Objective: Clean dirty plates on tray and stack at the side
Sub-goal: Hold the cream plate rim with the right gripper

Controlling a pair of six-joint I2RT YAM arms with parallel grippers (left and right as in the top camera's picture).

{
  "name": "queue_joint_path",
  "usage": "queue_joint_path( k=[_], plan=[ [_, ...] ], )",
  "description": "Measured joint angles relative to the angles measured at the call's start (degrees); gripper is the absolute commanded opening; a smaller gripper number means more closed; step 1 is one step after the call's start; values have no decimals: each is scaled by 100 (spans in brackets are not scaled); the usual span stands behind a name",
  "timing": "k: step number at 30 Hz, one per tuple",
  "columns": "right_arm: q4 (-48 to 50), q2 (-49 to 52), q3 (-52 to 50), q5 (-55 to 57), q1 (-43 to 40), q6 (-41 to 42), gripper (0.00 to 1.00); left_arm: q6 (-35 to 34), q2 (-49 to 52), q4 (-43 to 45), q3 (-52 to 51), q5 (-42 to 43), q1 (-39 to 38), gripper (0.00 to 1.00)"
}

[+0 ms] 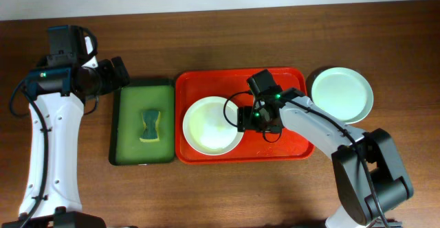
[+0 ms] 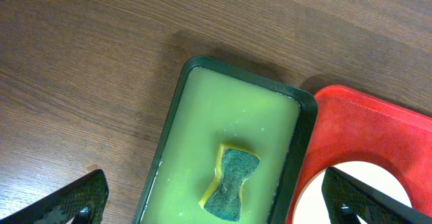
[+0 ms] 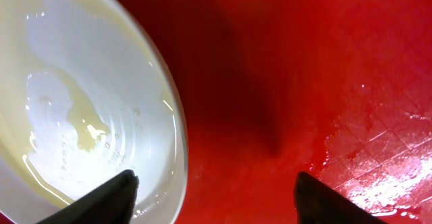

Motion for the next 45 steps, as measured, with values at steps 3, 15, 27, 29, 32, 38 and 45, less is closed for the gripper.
queue_joint_path(
  k=[3, 15, 27, 29, 32, 38, 45],
  plan=[
    [17, 0, 0, 2, 0, 39, 63, 0, 0, 0, 0, 0, 0, 99],
    [358, 216, -33, 22, 315, 162, 21, 0, 0, 0, 0, 0, 0, 99],
    [356, 216, -33, 212, 315, 214, 7, 0, 0, 0, 0, 0, 0, 99],
    [356, 216, -33, 212, 315, 232, 8, -2, 0, 0, 0, 0, 0, 99],
    [352, 216, -33, 221, 315, 227, 13, 0, 0, 0, 0, 0, 0, 99],
    [358, 219, -35, 238, 315, 251, 13, 0, 0, 0, 0, 0, 0, 99],
    [363, 219, -33, 234, 315, 249, 10, -2, 0, 0, 0, 0, 0, 99]
  ],
)
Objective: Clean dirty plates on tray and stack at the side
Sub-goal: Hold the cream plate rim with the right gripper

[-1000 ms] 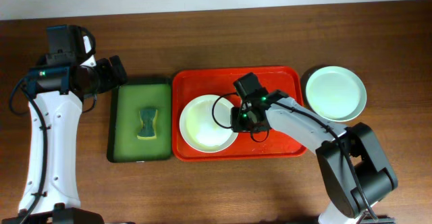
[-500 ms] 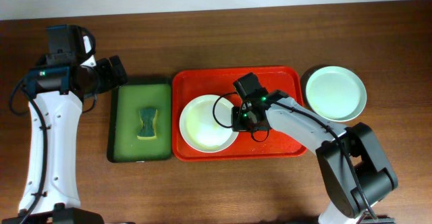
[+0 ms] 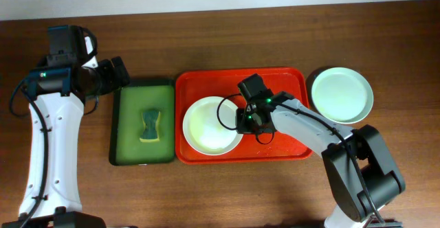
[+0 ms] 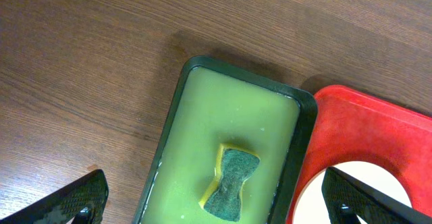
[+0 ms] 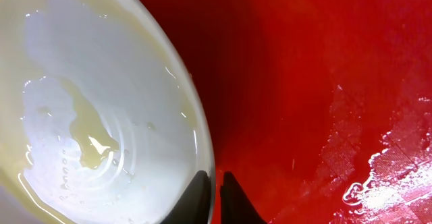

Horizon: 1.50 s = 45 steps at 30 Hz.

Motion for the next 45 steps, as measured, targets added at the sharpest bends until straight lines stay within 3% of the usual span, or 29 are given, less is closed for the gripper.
queue_joint_path(
  k=[5, 11, 17, 19, 22, 27, 28, 30, 36, 39, 45],
  plan=[
    [-2, 0, -2, 4, 0, -2, 17, -17, 0, 671, 0, -48, 0, 99],
    [-7, 0, -4, 4, 0, 2, 16, -17, 0, 566, 0, -380, 66, 99],
    [-7, 0, -4, 4, 0, 90, 16, -42, 0, 317, 0, -549, 981, 99],
    [-7, 0, -4, 7, 0, 142, 15, -66, 0, 297, 0, -343, 1342, 99],
    [-7, 0, -4, 4, 0, 177, 4, -85, 0, 286, 0, -76, 1633, 99],
    [-2, 0, -4, -20, 0, 212, 4, -105, 0, 284, 0, 153, 1661, 99],
    [-2, 0, -4, -22, 0, 214, 5, -105, 0, 284, 0, 157, 1661, 99],
    [2, 0, -4, -20, 0, 210, 20, -105, 0, 284, 0, 175, 1661, 99],
    [-2, 0, -4, 4, 0, 214, 15, -105, 0, 284, 0, 197, 1661, 99],
    [2, 0, -4, 7, 0, 214, 20, -105, 0, 284, 0, 197, 1661, 99],
    [61, 0, -4, 66, 0, 214, 20, -105, 0, 284, 0, 197, 1661, 99]
  ],
)
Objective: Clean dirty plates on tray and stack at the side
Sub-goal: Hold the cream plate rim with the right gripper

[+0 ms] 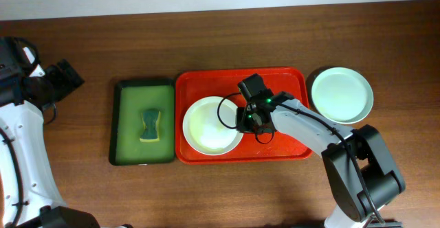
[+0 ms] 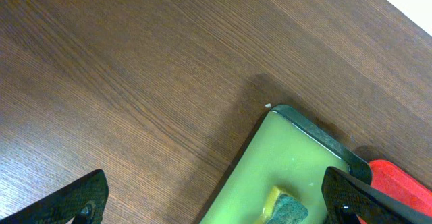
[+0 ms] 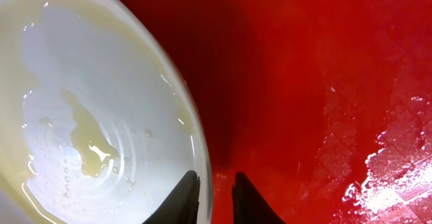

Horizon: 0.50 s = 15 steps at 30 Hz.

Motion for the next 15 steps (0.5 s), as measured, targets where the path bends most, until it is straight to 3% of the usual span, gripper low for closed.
queue_joint_path(
  k=[5, 6, 7, 8, 15],
  plan=[
    [28, 2, 0, 22, 0, 0, 20, 0, 0, 0, 0, 2, 0, 99],
    [37, 2, 0, 22, 0, 0, 16, 0, 0, 0, 0, 0, 0, 99],
    [50, 4, 0, 22, 0, -2, 6, 0, 0, 0, 0, 2, 0, 99],
    [61, 4, 0, 22, 0, 11, 4, 0, 0, 0, 0, 0, 0, 99],
    [72, 4, 0, 13, 0, 0, 4, -2, 0, 0, 0, 2, 0, 99]
  ],
)
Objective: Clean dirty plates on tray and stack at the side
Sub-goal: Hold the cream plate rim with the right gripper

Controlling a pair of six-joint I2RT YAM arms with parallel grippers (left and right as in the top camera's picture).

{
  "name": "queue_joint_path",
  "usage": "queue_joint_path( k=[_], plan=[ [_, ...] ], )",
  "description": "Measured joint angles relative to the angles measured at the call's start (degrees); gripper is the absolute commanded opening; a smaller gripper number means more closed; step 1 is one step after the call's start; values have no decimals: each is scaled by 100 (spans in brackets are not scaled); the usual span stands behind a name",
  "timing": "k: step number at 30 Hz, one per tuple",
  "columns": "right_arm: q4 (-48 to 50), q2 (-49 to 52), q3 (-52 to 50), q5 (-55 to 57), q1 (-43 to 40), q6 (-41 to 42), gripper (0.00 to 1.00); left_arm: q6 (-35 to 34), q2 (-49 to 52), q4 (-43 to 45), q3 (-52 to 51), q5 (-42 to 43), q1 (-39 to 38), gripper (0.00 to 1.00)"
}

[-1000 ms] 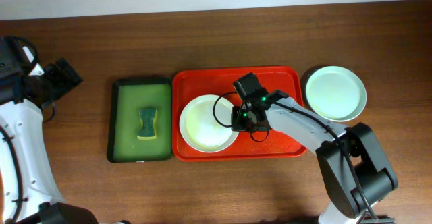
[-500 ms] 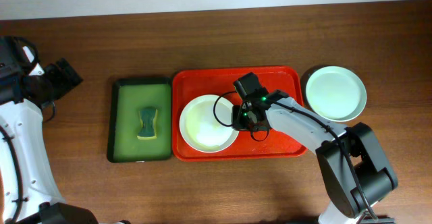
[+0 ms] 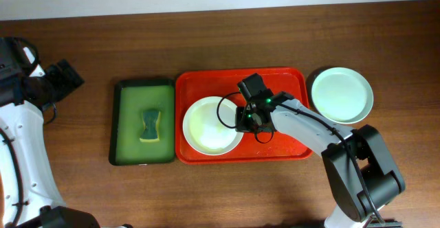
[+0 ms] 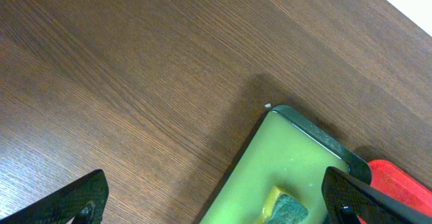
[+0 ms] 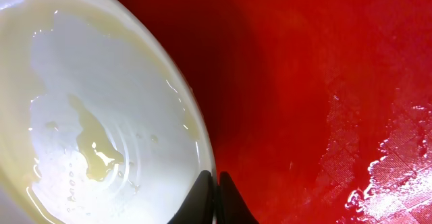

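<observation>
A white plate (image 3: 210,126) smeared with yellowish liquid lies on the red tray (image 3: 282,77). My right gripper (image 3: 245,120) sits at the plate's right rim. In the right wrist view the right gripper (image 5: 216,187) is pinched shut on that rim, and the plate (image 5: 88,116) fills the left half. A second, clean-looking white plate (image 3: 342,94) rests on the table right of the tray. My left gripper (image 3: 67,77) hangs open at the far left, away from the plates; the left gripper (image 4: 214,191) holds nothing.
A green basin of soapy liquid (image 3: 126,145) stands left of the tray, with a yellow-green sponge (image 3: 149,125) in it. The sponge (image 4: 287,209) and the basin's corner (image 4: 297,119) show in the left wrist view. Brown wooden table (image 3: 206,194) all around.
My right gripper's fingers stood a little apart around the plate's rim; now they are pressed together on it. The left arm and the plate have not moved.
My right gripper was wide open beside the plate's right rim, with the left gripper over the basin. Then the right was closed on the rim. Later the left arm was out at the far left and the right fingers slightly parted. Now they grip the rim again.
</observation>
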Motion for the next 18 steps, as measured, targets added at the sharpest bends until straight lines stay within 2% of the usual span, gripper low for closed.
queue_joint_path(
  k=[4, 18],
  plan=[
    [-503, 7, 157, -61, -63, 4, 4, 2, 0, 2, 0, 0, 0, 99],
    [-2114, 48, 1759, -33, -195, 2, 4, 0, 0, 2, 0, 17, 0, 99]
  ],
)
